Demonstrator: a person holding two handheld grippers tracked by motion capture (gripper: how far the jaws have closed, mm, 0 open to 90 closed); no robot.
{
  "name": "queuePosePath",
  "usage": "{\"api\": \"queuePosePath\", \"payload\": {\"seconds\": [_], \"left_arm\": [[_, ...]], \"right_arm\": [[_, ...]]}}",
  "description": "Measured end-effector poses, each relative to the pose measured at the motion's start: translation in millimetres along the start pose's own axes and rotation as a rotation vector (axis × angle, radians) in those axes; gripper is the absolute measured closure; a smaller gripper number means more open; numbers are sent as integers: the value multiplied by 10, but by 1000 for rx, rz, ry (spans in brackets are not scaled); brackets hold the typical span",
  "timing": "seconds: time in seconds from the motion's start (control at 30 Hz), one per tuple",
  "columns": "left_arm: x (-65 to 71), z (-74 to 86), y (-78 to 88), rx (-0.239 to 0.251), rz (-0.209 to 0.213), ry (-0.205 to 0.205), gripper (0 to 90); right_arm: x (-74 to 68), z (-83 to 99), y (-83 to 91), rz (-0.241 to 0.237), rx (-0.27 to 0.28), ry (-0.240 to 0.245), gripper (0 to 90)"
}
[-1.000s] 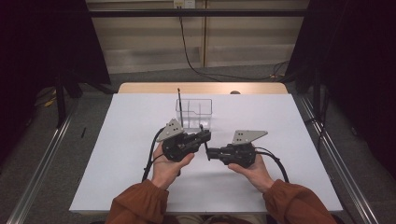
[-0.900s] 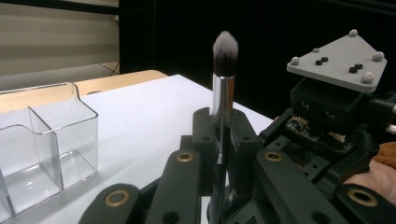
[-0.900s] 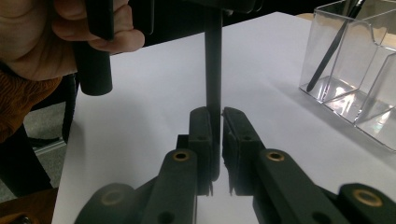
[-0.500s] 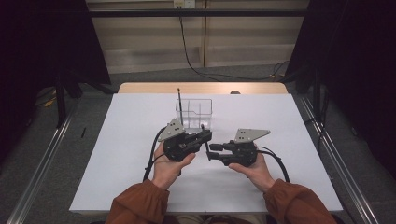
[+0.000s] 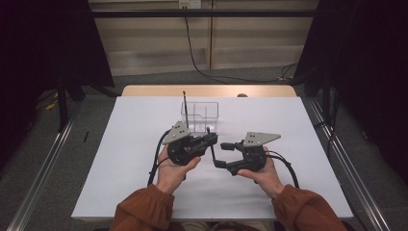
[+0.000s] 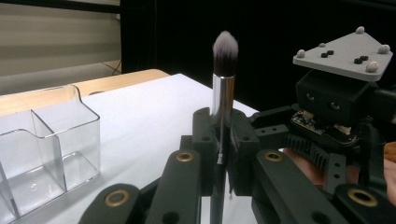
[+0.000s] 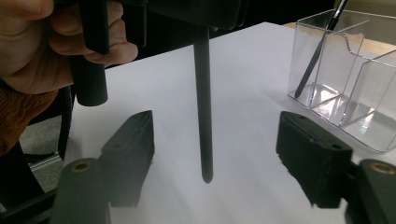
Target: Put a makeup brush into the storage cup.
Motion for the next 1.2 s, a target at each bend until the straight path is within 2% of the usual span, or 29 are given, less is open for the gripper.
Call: {"api": "queuePosePath", "payload": {"seconds": [0.2, 0.47, 0.8, 0.93, 1.0, 1.2], "left_arm": [[-38, -3, 25, 3, -10, 4, 840], [-88, -11, 79, -4, -25, -5, 840], [-141, 6, 123, -22, -40, -14, 840], [-175, 10, 153, -26, -45, -13, 840], [-191, 10, 164, -25, -46, -10, 840], [-227, 6, 184, -36, -54, -12, 840]], "right_arm": [[20, -12, 25, 18, 9, -15, 133], [50, -30, 89, 45, 24, -28, 22], [91, -29, 179, 70, 42, -36, 27], [116, -11, 217, 109, 47, -33, 28], [134, 2, 245, 129, 69, -31, 31], [162, 19, 318, 157, 82, -30, 31]]}}
Point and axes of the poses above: each handheld gripper's, and its own axes: y roughly backward along the jaws, z roughly out of its underside, x roughly to its right, the point moved 3 cm from there along -y, roughly forward along the jaws, and after that the axes turned 13 degrees about -y, right-handed, at the moved point
